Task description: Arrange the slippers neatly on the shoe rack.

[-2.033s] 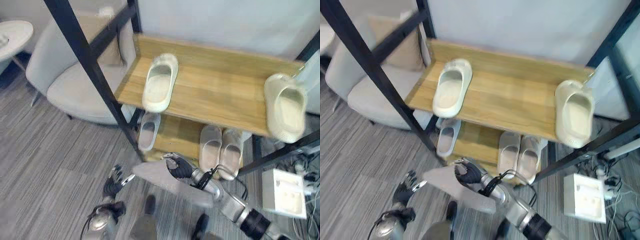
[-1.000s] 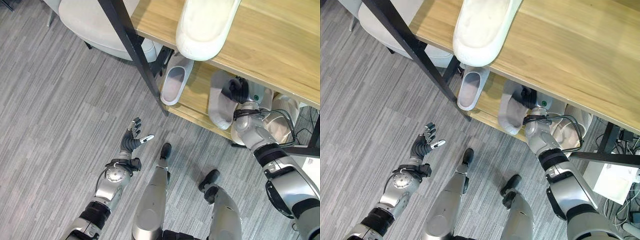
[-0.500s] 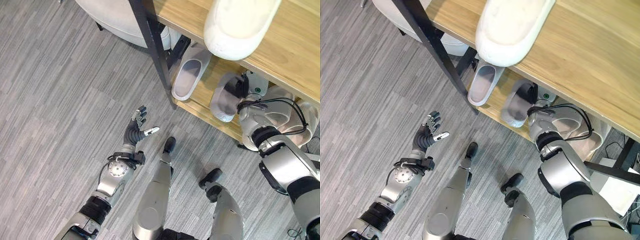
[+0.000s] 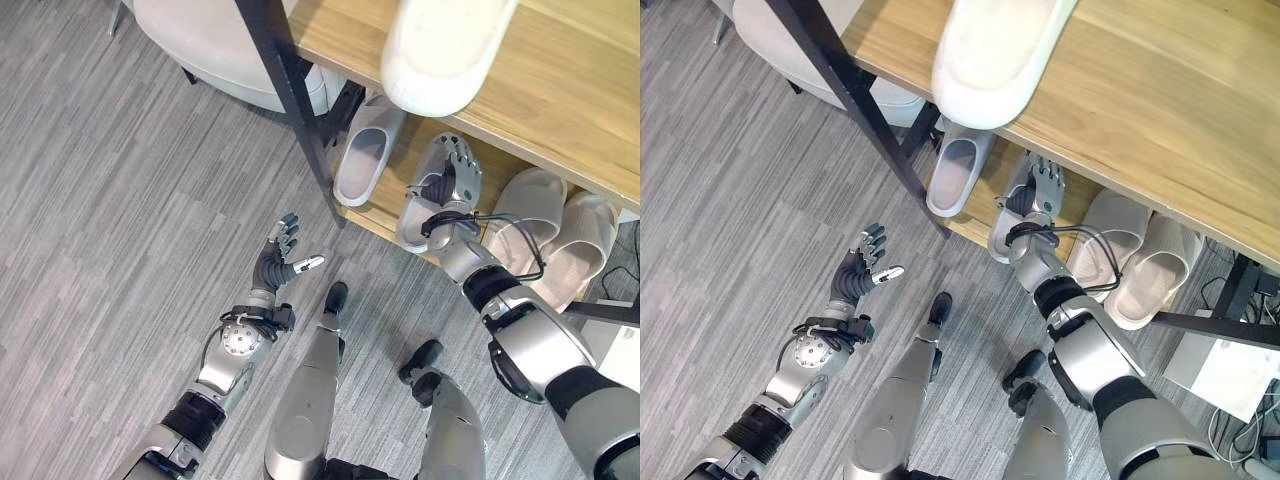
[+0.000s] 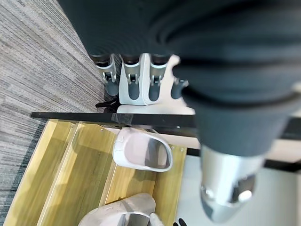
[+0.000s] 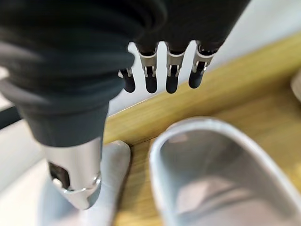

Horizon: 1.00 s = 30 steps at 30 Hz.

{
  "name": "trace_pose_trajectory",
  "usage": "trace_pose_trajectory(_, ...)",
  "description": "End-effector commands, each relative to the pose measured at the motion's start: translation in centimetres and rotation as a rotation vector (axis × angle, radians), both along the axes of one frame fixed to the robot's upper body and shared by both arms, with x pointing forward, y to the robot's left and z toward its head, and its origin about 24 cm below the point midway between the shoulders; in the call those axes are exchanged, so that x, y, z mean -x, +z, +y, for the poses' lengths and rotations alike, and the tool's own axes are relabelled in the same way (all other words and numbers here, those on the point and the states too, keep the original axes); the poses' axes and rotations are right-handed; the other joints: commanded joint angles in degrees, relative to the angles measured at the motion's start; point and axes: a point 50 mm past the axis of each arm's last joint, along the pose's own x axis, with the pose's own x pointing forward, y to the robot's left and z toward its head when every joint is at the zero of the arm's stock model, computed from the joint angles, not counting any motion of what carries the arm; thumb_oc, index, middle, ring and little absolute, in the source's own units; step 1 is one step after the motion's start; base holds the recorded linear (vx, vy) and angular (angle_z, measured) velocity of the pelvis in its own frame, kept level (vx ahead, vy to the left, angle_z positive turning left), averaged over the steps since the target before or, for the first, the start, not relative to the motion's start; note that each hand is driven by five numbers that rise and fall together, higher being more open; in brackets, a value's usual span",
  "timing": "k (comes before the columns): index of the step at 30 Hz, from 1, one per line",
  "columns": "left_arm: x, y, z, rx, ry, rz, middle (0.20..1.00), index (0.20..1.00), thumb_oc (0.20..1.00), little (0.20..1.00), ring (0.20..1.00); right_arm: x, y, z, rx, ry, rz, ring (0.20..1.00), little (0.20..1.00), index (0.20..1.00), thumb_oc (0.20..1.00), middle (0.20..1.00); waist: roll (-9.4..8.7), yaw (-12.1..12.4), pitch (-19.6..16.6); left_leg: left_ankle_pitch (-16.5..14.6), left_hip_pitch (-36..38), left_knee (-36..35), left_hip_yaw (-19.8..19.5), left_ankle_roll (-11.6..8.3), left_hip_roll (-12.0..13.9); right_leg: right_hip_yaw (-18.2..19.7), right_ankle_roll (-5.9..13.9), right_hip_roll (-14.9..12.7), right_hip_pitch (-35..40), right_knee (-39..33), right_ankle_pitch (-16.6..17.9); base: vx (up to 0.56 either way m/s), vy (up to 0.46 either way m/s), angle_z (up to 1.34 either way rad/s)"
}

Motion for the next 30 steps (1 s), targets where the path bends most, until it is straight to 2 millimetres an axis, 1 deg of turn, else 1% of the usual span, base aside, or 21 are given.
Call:
trace_pose_trajectory(1,0.2,1.2,-0.2,0.06,0.007,-0.066,1.0,1.0,1.0,1.0,1.0,0.2,-0.3,-1.2,-0.152,-0.025,-0.034,1.0,1.0,1.0,1.0,1.0,-1.3,0.5,-1.6,-10.9,0.3,5.6,-0.1,-1.06,0.5,4.8,3.88,-0.7,8.0,-1.7,-5.5,-0.01,0.02,-0.2)
trace_pose_trajectory(2,0.3,1.3,0.1,0.058,0.022,-0.074,1.0,1.0,1.0,1.0,1.0,0.3,-0.7,-1.3,-0.209,-0.024,-0.02,1.0,1.0,1.0,1.0,1.0,-1.35,0.4,-1.6,-11.0,0.3,5.9,0.0,-1.04,0.6,5.0,3.8,-0.7,8.1,-1.7,-5.5,-0.01,0.007,-0.17)
trace_pose_trajectory(4,0.4,1.4,0.4,0.065,0.038,-0.081,1.0,1.0,1.0,1.0,1.0,0.4,-1.4,-1.5,-0.242,-0.036,0.001,1.0,1.0,1.0,1.0,1.0,-1.43,0.4,-1.4,-11.1,0.5,5.9,0.0,-1.04,0.7,4.9,3.77,-0.6,8.1,-1.7,-5.5,-0.01,-0.013,-0.09)
trace_pose_trajectory(9,0.4,2.1,0.4,0.05,0.041,-0.11,1.0,1.0,1.0,1.0,1.0,0.3,-2.1,-2.4,-0.341,-0.097,0.038,1.0,1.0,1.0,1.0,1.0,-1.5,0.7,-1.4,-11.0,0.6,5.3,-0.2,-1.03,0.5,4.5,3.86,-0.6,8.5,-2.3,-5.2,0.0,-0.003,-0.01)
trace_pose_trajectory(12,0.5,2.3,0.3,0.047,0.038,-0.122,1.0,1.0,1.0,1.0,1.0,0.2,-2.1,-2.2,-0.421,-0.087,0.044,1.0,1.0,1.0,1.0,1.0,-1.46,1.1,-1.3,-11.0,0.5,5.2,-0.4,-1.04,0.4,4.2,3.95,-0.7,8.8,-2.5,-5.1,0.0,-0.004,0.01)
trace_pose_trajectory(14,0.5,2.4,0.2,0.047,0.029,-0.124,1.0,1.0,1.0,1.0,1.0,0.2,-2.7,-1.9,-0.536,-0.071,0.061,1.0,1.0,1.0,1.0,1.0,-1.32,1.6,-1.3,-10.8,0.4,5.1,-0.5,-1.04,0.3,3.8,4.01,-0.7,9.0,-2.8,-5.1,0.01,-0.026,0.03)
trace_pose_trajectory(18,0.5,2.5,0.1,0.034,0.005,-0.126,1.0,1.0,1.0,1.0,1.0,0.3,-3.5,-1.3,-0.903,-0.013,0.068,1.0,1.0,1.0,1.0,1.0,-1.12,2.9,-1.2,-10.6,0.0,4.3,-1.2,-1.18,-0.1,2.6,4.18,-0.8,9.5,-3.3,-5.0,0.02,-0.053,0.09)
trace_pose_trajectory(20,0.5,2.5,0.1,0.029,-0.007,-0.12,1.0,1.0,1.0,1.0,1.0,0.2,-3.0,-0.6,-1.083,0.053,0.035,1.0,1.0,1.0,1.0,1.0,-0.95,3.9,-0.9,-10.5,-0.1,4.0,-1.8,-1.19,-0.5,2.1,4.29,-1.0,9.9,-3.2,-5.1,0.03,-0.062,0.21)
trace_pose_trajectory(22,0.5,2.4,0.2,0.032,-0.007,-0.11,1.0,1.0,1.0,1.0,1.0,0.1,-1.9,-0.1,-1.167,0.108,-0.011,1.0,1.0,1.0,1.0,1.0,-0.92,4.5,-0.8,-10.4,0.0,4.0,-2.2,-1.19,-0.6,1.9,4.3,-1.1,10.1,-3.0,-5.3,0.02,-0.036,0.15)
trace_pose_trajectory(25,0.6,2.0,0.2,0.031,-0.003,-0.091,1.0,1.0,1.0,1.0,1.0,-0.2,-0.4,-0.1,-1.192,0.146,-0.062,1.0,1.0,1.0,1.0,1.0,-1.0,4.9,-0.8,-10.4,0.2,3.9,-2.4,-1.13,-0.7,1.7,4.22,-1.3,10.4,-2.6,-5.4,0.02,-0.011,0.13)
trace_pose_trajectory(26,0.6,2.0,0.2,0.031,-0.003,-0.091,1.0,1.0,1.0,1.0,1.0,-0.2,-0.4,-0.1,-1.192,0.146,-0.062,1.0,1.0,1.0,1.0,1.0,-0.99,4.9,-0.8,-10.4,0.3,3.9,-2.4,-1.13,-0.7,1.7,4.22,-1.3,10.4,-2.6,-5.4,0.02,-0.01,0.09)
trace_pose_trajectory(27,0.6,1.9,0.2,0.029,-0.002,-0.086,1.0,1.0,1.0,1.0,1.0,-0.4,0.4,-0.4,-1.197,0.15,-0.084,1.0,1.0,1.0,1.0,1.0,-1.11,5.1,-0.9,-10.4,0.4,3.8,-2.4,-1.15,-0.7,1.7,4.16,-1.3,10.6,-2.6,-5.4,0.01,-0.007,0.05)
trace_pose_trajectory(28,0.6,1.9,0.2,0.029,-0.003,-0.087,1.0,1.0,1.0,1.0,1.0,-0.4,0.4,-0.5,-1.197,0.15,-0.085,1.0,1.0,1.0,1.0,1.0,-1.1,5.1,-0.8,-10.4,0.5,3.8,-2.4,-1.15,-0.7,1.7,4.16,-1.3,10.6,-2.6,-5.4,0.0,0.0,0.0)
trace_pose_trajectory(30,0.6,1.9,0.2,0.028,-0.002,-0.088,1.0,1.0,1.0,1.0,1.0,-0.7,1.4,-1.3,-1.218,0.141,-0.125,1.0,1.0,1.0,1.0,1.0,-1.23,5.2,-0.9,-10.4,0.9,3.6,-2.3,-1.19,-0.7,1.6,4.18,-1.3,10.9,-2.5,-5.4,0.0,0.0,0.0)
